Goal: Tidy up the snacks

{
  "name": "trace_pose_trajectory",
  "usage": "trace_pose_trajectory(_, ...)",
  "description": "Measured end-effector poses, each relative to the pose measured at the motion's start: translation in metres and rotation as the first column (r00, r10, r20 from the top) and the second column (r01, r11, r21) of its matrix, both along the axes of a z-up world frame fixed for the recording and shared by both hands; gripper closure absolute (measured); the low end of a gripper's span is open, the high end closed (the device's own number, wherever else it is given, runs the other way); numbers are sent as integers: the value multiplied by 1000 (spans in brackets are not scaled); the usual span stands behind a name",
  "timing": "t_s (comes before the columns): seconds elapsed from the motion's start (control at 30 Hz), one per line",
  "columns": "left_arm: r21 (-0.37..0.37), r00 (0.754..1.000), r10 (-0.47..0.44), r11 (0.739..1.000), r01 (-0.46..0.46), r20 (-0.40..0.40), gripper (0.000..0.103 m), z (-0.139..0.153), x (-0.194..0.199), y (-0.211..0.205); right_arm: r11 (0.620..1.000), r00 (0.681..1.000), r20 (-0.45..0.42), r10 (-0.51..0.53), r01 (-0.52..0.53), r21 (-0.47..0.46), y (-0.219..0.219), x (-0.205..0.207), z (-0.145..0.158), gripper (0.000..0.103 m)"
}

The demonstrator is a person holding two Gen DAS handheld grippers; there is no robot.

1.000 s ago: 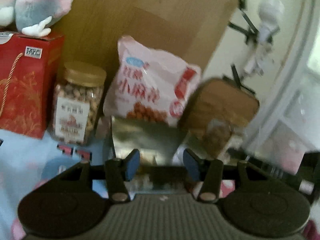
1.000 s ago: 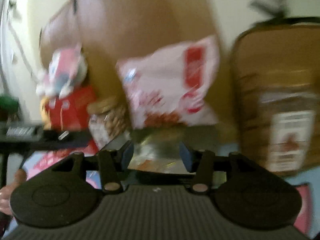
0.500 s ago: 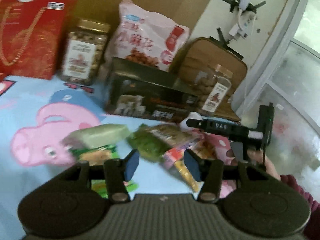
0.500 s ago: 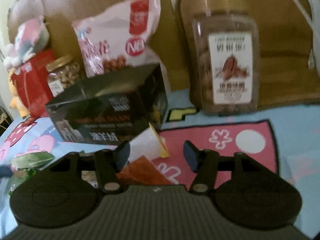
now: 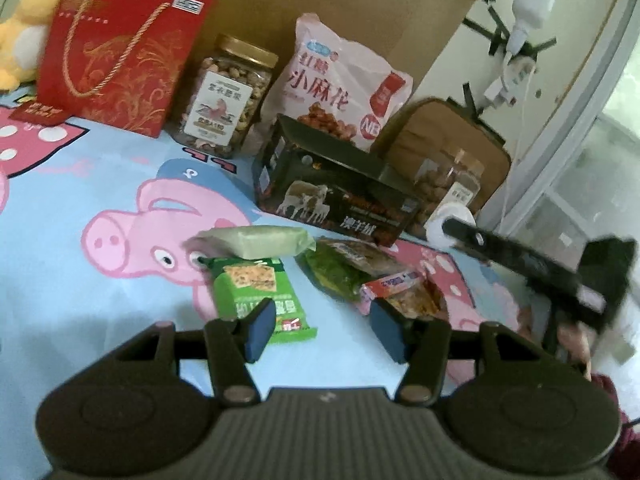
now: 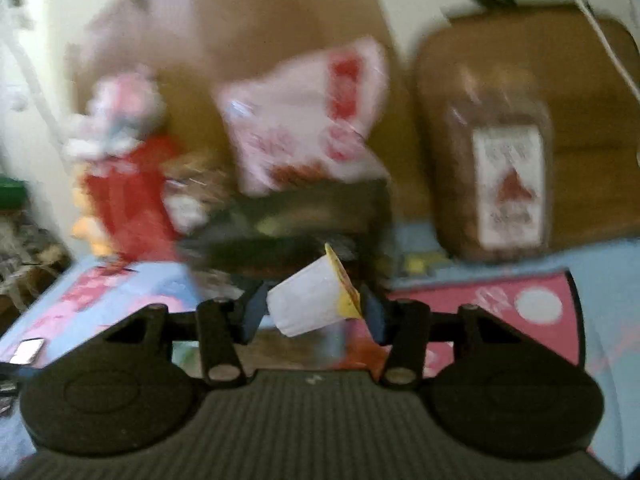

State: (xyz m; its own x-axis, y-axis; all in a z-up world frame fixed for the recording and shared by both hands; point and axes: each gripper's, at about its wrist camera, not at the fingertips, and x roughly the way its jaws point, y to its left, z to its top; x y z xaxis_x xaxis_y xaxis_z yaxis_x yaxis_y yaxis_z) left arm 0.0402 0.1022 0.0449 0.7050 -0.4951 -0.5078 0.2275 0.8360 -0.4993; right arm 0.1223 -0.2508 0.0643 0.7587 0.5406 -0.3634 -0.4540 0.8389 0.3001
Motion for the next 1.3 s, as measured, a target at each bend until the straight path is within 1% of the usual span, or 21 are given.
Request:
trace_pose_trajectory(0.07,-23,1000,-2,1000,2,6,50,1,-6,6,994,994,14,105,-105,-17,16,-21,6,49)
trace_pose_trajectory(0.1,-30,1000,-5,1000,5,7,50,1,-8,8,988,988,-1,152,-152,-29,26,-28,4,49)
trace_pose_trajectory(0.2,-44,1000,-20,999,20,-11,50,-3,-11,9,957,953,-103,284,-289,-31,55,-42,-18,49)
trace_pose_trajectory(0.3,-44,999,-42,998,41,-29,50,-7,-13,5,930,922,-165,349,-363,-62,81,-50,-40,49)
trace_pose_trajectory(0.37,-51,997,-61,997,59,-38,50,-11,-14,2,923,915,-178,363,-380,-69,91,-52,-47,48)
trace_pose_trajectory(0.47,-59,995,-84,995,81,-50,50,-15,-14,-3,929,926,-162,342,-359,-92,94,-55,-46,43)
trace_pose_trajectory(0.53,-62,993,-102,993,99,-52,50,-17,-14,-7,930,931,-153,333,-351,-114,94,-60,-45,28)
trace_pose_trajectory(0.6,-59,991,-119,992,116,-54,50,-18,-12,-13,929,934,-139,328,-346,-130,91,-72,-45,23)
trace_pose_trajectory(0.67,-54,988,-141,989,138,-55,50,-18,-8,-20,930,938,-138,318,-337,-148,87,-81,-47,23)
trace_pose_trajectory(0.77,-31,983,-176,984,175,-58,50,-18,1,-33,933,936,-155,316,-336,-126,81,-92,-51,27)
trace_pose_trajectory(0.83,-3,981,-184,983,184,-60,53,-21,7,-43,934,933,-171,318,-339,-114,83,-93,-53,44)
trace_pose_trajectory(0.87,11,980,-186,982,187,-71,55,-24,10,-47,935,933,-171,315,-336,-110,85,-92,-53,45)
trace_pose_trajectory(0.9,7,978,-190,982,191,-87,58,-26,13,-49,939,936,-171,308,-328,-105,86,-90,-53,47)
trace_pose_trajectory(0.97,-7,975,-189,982,190,-119,58,-32,16,-51,944,940,-174,295,-315,-98,88,-86,-53,49)
trace_pose_trajectory(1.03,4,974,-184,983,186,-130,58,-35,16,-54,950,948,-164,275,-294,-108,92,-83,-54,49)
trace_pose_trajectory(1.07,5,975,-180,983,183,-133,59,-37,15,-54,950,950,-156,271,-290,-113,93,-82,-54,49)
trace_pose_trajectory(1.1,8,976,-174,984,177,-127,60,-36,13,-54,953,953,-150,262,-280,-116,94,-81,-55,54)
trace_pose_trajectory(1.13,9,977,-172,985,174,-124,61,-35,11,-54,956,958,-143,247,-265,-125,94,-81,-55,60)
trace_pose_trajectory(1.17,12,978,-168,985,171,-126,62,-34,11,-54,956,960,-143,240,-259,-140,95,-80,-56,62)
trace_pose_trajectory(1.23,10,978,-169,985,171,-124,64,-30,13,-55,957,959,-145,242,-260,-126,92,-79,-57,64)
trace_pose_trajectory(1.3,16,980,-172,985,174,-102,64,-21,15,-57,961,963,-133,232,-248,-119,90,-79,-54,64)
